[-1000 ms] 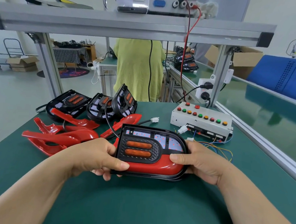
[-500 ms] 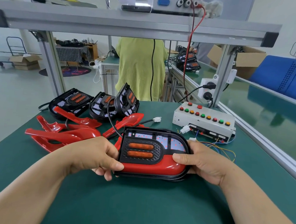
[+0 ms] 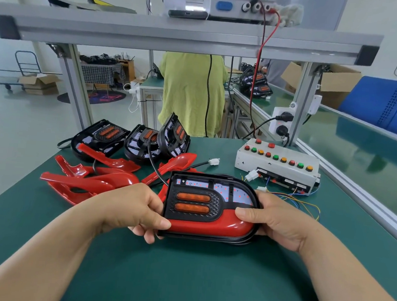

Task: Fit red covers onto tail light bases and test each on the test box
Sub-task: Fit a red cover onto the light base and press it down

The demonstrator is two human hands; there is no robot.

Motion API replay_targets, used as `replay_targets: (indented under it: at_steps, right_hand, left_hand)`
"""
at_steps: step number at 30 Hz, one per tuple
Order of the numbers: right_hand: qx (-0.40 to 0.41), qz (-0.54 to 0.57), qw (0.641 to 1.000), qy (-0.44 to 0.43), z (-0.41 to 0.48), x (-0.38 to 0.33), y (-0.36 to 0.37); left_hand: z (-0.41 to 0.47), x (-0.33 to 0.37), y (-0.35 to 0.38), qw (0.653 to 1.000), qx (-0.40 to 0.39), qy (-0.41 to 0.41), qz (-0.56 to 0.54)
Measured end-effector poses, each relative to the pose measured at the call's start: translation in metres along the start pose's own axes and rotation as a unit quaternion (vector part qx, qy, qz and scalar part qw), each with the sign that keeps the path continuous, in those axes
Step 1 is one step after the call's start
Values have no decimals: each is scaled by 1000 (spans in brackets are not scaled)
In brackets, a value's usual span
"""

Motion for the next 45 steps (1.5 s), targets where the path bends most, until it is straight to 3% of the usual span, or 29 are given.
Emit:
replay_targets:
  at_steps: [8,11,15,20,22,28,37,45]
  right_hand:
    - [-4,4,1000,8,-1,0,0]
    - [-4,11,1000,10,-1,-1,-1]
    - [-4,14,1000,12,-1,-1,0]
    - [-8,19,1000,12,-2,-1,1]
    - [-10,10,1000,9,-3,-1,2]
    - [-3,18,1000,8,-3,-1,1]
    - [-6,19,1000,11,-3,-2,0]
    - [23,66,997,38,2,2,-5]
  left_hand:
    - [-1,-4,-22,999,49,10,-21]
    - [6,-10,-36,987,155,28,-18]
    - [14,-18,-46,910,411,41,38]
    - [9,-29,-70,838,525,32,146]
    - [9,-40,-82,834,521,0,184]
    - [17,-66,-91,871,424,-77,236]
    - [20,-61,-85,878,393,-74,263]
    - [20,-57,-81,875,422,-55,229]
Point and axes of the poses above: each hand's wrist, its own z-axis towards the middle knuckle, its own y-axis out of the palm, x = y × z, the point moved 4 cm from there along z, towards the middle knuckle, and after that the axes turned 14 degrees about x, right-handed, at the moved point
